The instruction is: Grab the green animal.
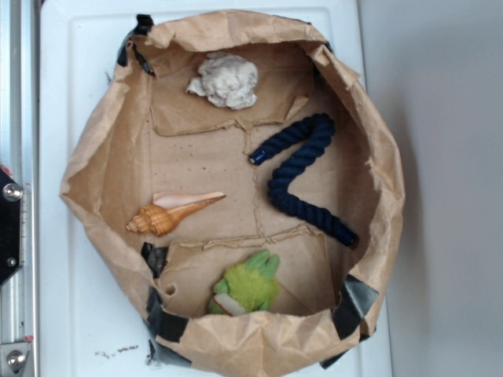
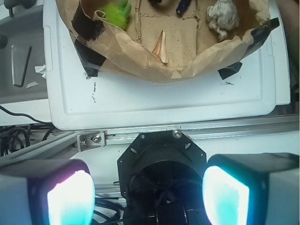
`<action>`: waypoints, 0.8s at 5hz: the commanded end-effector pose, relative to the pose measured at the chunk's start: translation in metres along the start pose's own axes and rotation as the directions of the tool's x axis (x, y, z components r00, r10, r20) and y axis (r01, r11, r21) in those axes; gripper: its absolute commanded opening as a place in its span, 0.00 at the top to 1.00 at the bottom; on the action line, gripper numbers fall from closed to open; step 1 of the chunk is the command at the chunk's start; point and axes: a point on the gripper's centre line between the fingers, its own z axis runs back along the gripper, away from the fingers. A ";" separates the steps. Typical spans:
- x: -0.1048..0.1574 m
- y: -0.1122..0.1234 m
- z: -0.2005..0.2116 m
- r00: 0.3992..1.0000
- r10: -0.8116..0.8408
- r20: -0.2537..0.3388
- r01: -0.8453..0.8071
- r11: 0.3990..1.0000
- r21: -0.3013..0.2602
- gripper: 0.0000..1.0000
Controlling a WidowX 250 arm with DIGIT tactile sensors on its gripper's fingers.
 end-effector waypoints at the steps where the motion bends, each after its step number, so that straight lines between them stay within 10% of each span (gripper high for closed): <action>1: 0.000 0.000 0.000 1.000 0.000 0.000 0.000 1.000 0.000 0.00; 4: 0.101 0.001 -0.039 0.887 0.423 0.186 -0.402 0.904 -0.143 0.00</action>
